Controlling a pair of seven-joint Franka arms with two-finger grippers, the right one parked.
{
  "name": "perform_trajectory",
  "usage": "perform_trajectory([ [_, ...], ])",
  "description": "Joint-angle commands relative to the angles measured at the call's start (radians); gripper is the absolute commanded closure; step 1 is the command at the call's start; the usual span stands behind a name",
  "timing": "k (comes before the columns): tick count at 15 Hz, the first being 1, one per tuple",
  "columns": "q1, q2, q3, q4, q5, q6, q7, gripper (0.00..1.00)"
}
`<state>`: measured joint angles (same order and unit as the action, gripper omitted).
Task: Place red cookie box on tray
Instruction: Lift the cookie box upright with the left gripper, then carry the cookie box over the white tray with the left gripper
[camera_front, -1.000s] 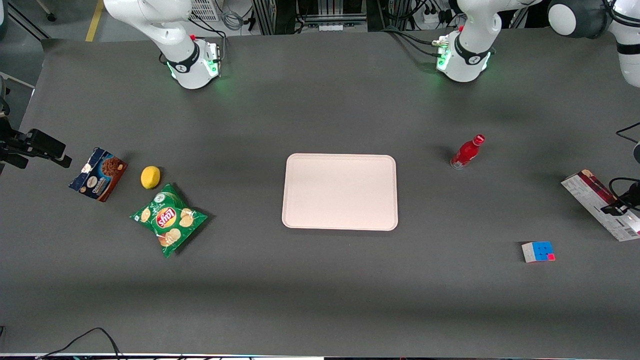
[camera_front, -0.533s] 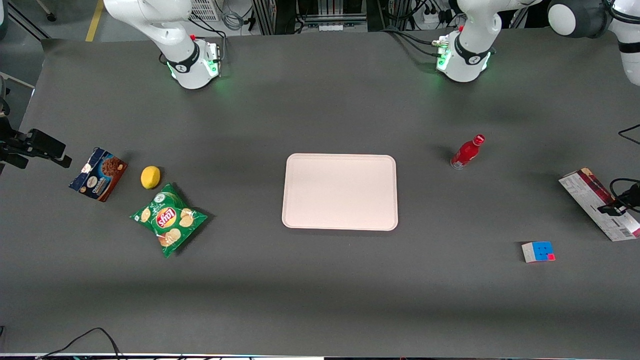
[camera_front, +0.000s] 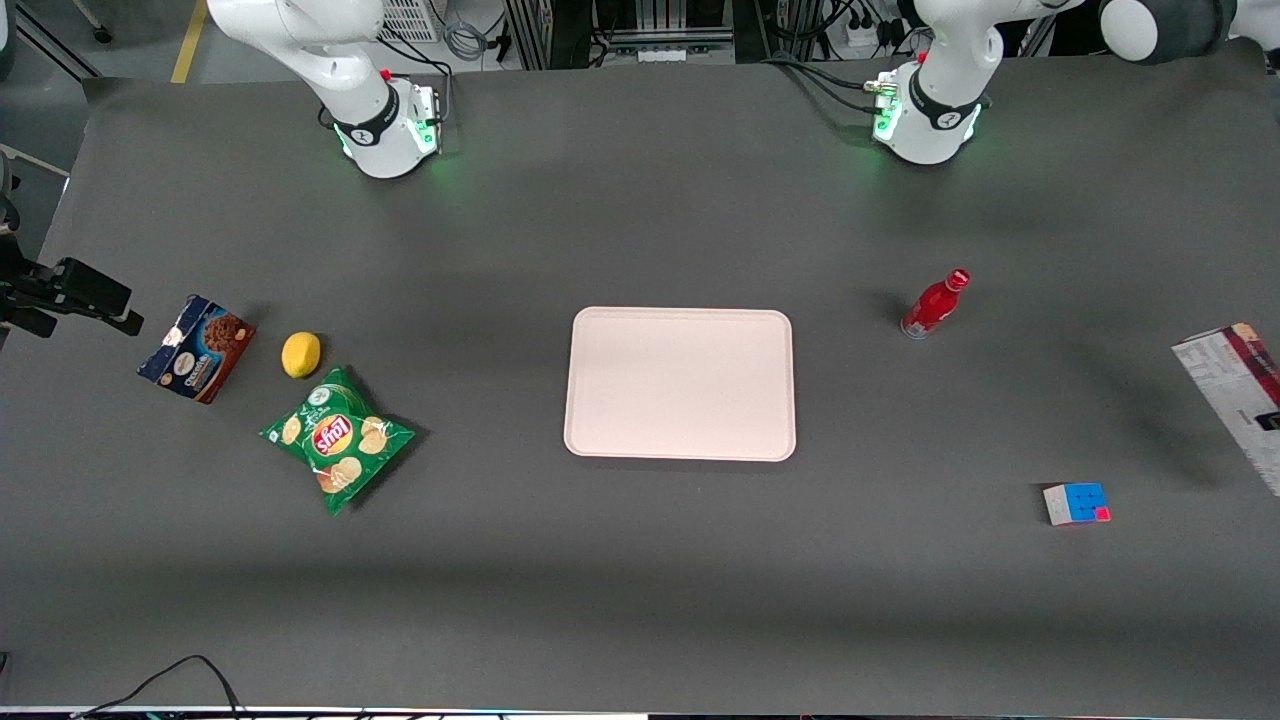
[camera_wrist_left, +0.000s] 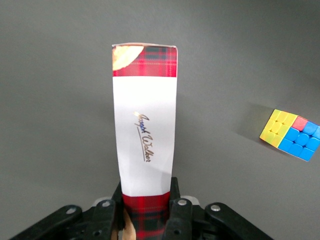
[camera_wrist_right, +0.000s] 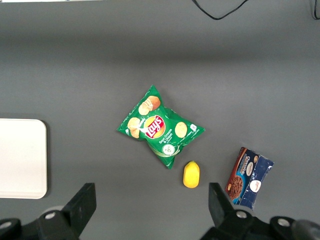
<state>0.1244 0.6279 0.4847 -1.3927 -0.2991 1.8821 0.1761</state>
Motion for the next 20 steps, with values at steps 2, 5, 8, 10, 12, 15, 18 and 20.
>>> perform_trajectory([
  [2,-0.006,-0.089,0.009,0.003,0.047,-0.035,0.003,1.00],
  [5,-0.017,-0.181,0.008,0.021,0.098,-0.079,0.003,1.00],
  [8,-0.022,-0.195,0.003,0.144,0.124,-0.213,0.000,1.00],
  [10,-0.025,-0.197,0.000,0.159,0.127,-0.233,0.000,1.00],
  [12,-0.052,-0.201,-0.001,0.159,0.143,-0.254,0.003,1.00],
  [15,-0.106,-0.218,-0.021,0.159,0.144,-0.322,-0.006,1.00],
  [18,-0.120,-0.237,-0.124,0.159,0.150,-0.342,-0.042,1.00],
  [20,-0.135,-0.247,-0.205,0.159,0.181,-0.371,-0.157,1.00],
])
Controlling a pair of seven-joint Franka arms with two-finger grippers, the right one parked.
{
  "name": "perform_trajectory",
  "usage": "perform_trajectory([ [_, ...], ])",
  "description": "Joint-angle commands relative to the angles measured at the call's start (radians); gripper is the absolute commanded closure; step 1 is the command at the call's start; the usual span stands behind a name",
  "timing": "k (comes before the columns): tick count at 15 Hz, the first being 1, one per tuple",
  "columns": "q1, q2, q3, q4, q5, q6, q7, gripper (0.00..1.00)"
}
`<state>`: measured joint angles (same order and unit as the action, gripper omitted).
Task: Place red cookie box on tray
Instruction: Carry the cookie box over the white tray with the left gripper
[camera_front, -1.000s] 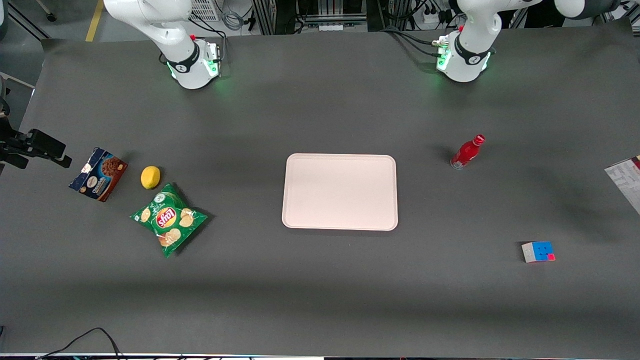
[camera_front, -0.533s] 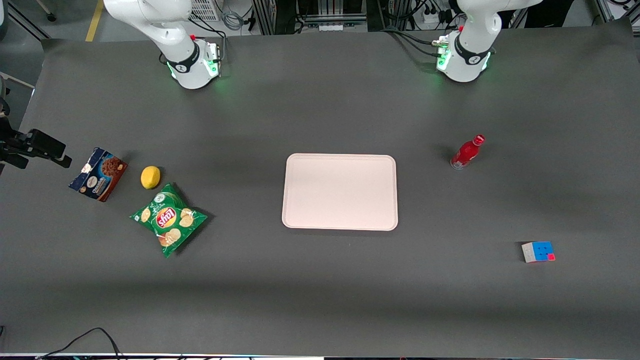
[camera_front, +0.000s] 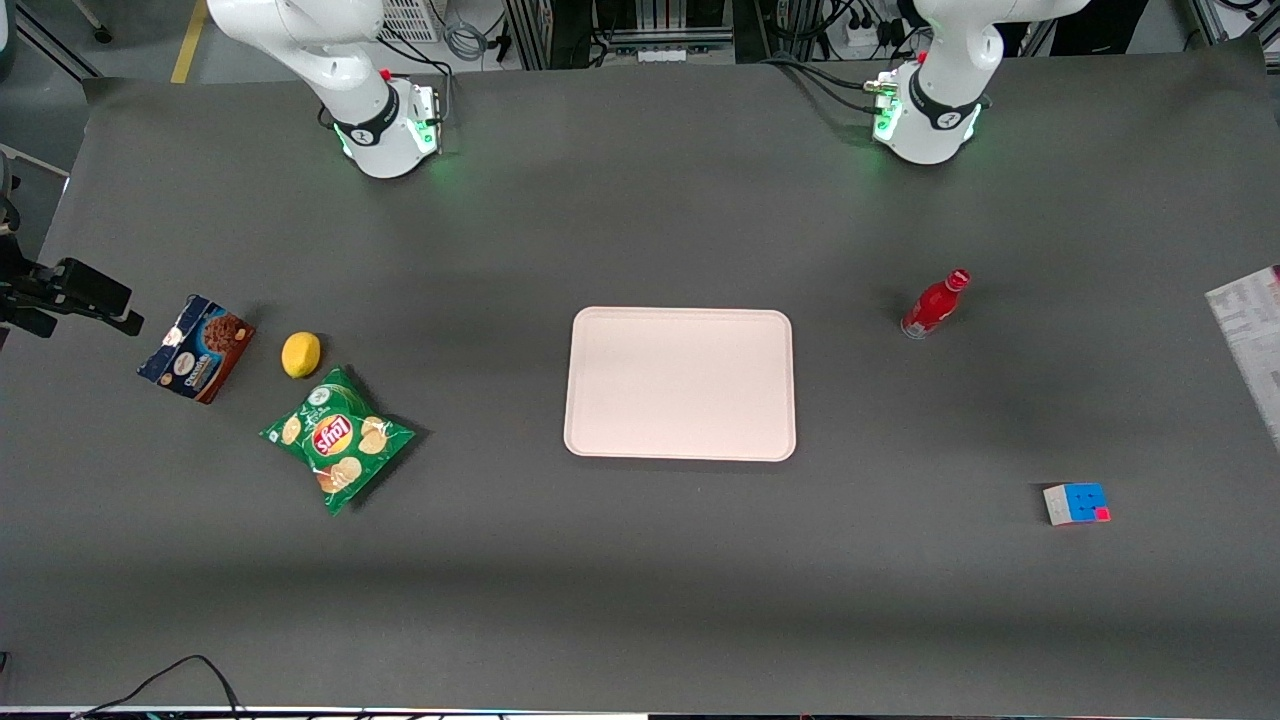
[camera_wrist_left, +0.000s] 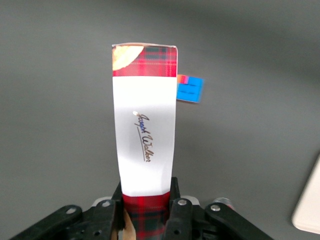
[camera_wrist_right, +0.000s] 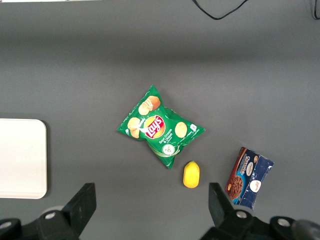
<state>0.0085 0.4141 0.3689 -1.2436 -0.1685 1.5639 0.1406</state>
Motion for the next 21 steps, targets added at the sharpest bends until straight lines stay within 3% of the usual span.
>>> perform_trajectory([
  [1,-0.027,-0.038,-0.143,0.010,0.076,-0.058,-0.169,1.00],
  [5,-0.035,-0.066,-0.427,0.007,0.196,-0.107,-0.454,1.00],
  [11,-0.041,-0.035,-0.657,0.004,0.191,-0.081,-0.562,1.00],
  [14,-0.061,-0.005,-0.774,-0.017,0.202,-0.032,-0.709,1.00],
  [21,-0.128,-0.006,-0.841,-0.197,0.225,0.154,-0.861,1.00],
])
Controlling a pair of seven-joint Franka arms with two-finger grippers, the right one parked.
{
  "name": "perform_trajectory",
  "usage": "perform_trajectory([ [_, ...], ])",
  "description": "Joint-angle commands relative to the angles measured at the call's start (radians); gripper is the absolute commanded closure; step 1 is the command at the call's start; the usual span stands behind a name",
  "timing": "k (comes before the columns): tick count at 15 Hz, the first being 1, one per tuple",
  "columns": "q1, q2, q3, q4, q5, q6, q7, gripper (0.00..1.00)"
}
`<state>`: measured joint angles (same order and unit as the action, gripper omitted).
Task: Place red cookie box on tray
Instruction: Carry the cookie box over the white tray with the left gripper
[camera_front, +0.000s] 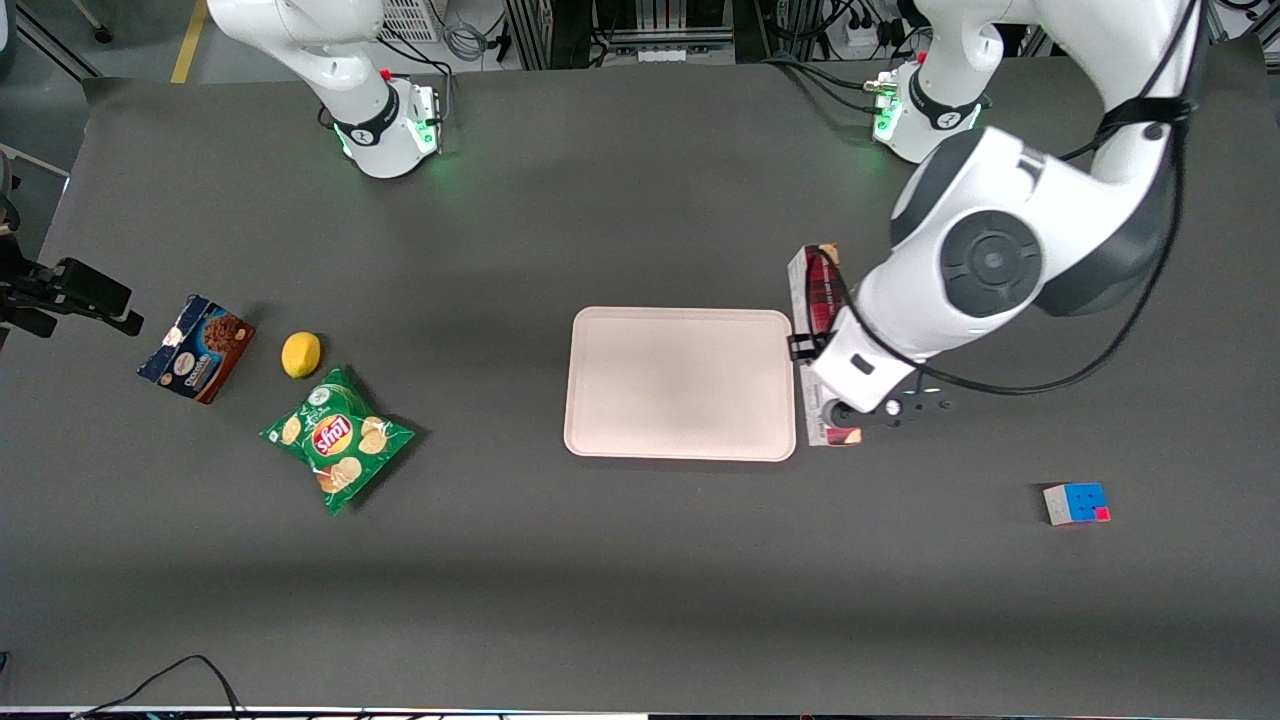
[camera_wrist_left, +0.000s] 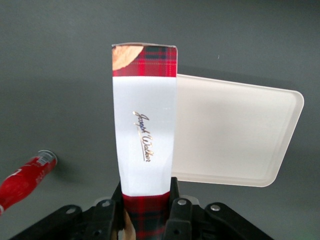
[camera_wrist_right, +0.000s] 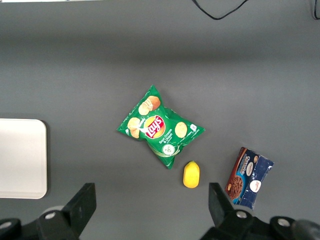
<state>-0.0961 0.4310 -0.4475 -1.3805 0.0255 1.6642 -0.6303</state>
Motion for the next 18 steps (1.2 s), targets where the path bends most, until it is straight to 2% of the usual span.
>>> perform_trajectory([
  [1,-0.046,-0.023,-0.033,-0.087,0.066,0.078,-0.127,1.00],
  [3,-0.083,-0.023,-0.036,-0.159,0.109,0.138,-0.166,1.00],
  [7,-0.089,-0.026,-0.056,-0.304,0.120,0.297,-0.193,1.00],
  [10,-0.096,-0.014,-0.056,-0.388,0.217,0.409,-0.219,1.00],
  [16,-0.089,0.084,-0.054,-0.396,0.306,0.534,-0.255,1.00],
  [18,-0.088,0.103,-0.046,-0.396,0.309,0.568,-0.253,1.00],
])
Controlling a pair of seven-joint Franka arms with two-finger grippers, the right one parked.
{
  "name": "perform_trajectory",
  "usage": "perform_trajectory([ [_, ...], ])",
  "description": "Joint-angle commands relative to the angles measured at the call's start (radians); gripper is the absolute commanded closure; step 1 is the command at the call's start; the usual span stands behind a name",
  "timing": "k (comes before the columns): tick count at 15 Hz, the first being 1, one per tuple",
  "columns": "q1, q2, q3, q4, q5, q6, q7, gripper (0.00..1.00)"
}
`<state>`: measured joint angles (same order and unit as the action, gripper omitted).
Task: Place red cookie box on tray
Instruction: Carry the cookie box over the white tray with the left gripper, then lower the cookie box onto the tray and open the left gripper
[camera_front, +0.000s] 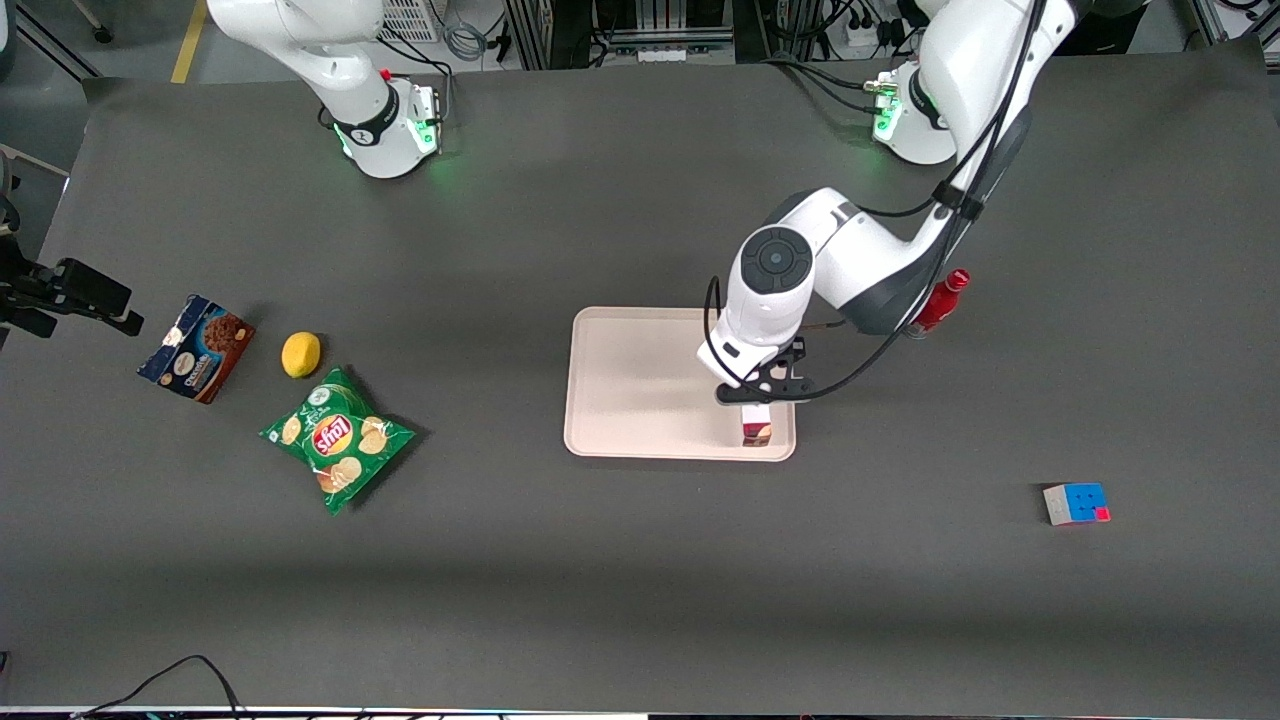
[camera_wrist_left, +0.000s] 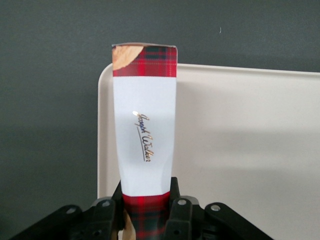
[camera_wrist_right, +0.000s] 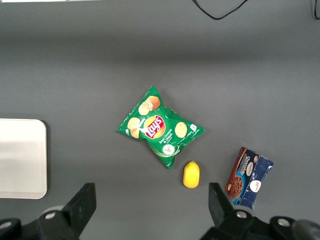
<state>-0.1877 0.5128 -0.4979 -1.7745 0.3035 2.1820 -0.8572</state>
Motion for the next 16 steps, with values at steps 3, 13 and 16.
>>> perform_trajectory([
  [3,0.008,0.053,0.010,0.001,0.071,0.084,-0.026,1.00],
  [13,0.008,0.082,0.024,0.000,0.092,0.117,-0.023,1.00],
  [16,0.008,0.089,0.024,-0.002,0.111,0.114,-0.023,1.00],
])
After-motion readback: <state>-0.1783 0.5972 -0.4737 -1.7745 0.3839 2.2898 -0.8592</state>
